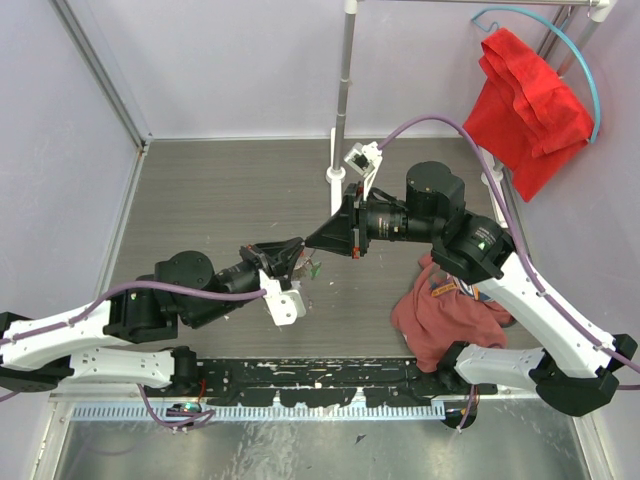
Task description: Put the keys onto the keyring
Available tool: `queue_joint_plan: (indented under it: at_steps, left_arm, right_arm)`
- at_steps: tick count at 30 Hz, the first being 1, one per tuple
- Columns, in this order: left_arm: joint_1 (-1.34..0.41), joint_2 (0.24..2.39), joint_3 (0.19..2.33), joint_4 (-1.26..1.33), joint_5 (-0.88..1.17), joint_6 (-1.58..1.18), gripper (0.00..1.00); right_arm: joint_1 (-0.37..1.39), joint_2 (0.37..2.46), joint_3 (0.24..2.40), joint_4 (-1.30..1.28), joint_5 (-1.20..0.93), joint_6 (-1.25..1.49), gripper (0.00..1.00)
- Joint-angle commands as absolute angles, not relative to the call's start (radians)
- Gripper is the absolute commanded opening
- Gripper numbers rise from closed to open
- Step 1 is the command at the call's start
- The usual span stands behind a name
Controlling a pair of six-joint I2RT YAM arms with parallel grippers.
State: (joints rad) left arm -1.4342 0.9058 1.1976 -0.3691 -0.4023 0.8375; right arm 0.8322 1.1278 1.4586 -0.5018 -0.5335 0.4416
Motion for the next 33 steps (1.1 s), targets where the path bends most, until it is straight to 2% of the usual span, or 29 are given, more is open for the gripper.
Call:
queue_joint_plan:
  at_steps: [1,5,21,33]
  left_arm:
    - [-1.437,0.897,1.232,-0.346,-0.396,0.849,0.15]
    - [-1.438,0.896,1.23,-0.341,-0.402,0.854,0.13]
    - [-1.437,0.889,1.219,-0.313,-0.425,0.862,0.24]
    - [-1.437,0.88,1.212,-0.31,-0.436,0.862,0.24]
  right_arm:
    - [0.841,1.099,1.465,-0.413,-0.563,0.451,0.01]
    - [0.842,1.096,1.466,-0.41,-0.563,0.453,0.01]
    - [0.84,1.087,1.462,-0.396,-0.562,0.457,0.01]
    - [0.841,1.076,1.455,-0.386,-0.554,0.461,0.01]
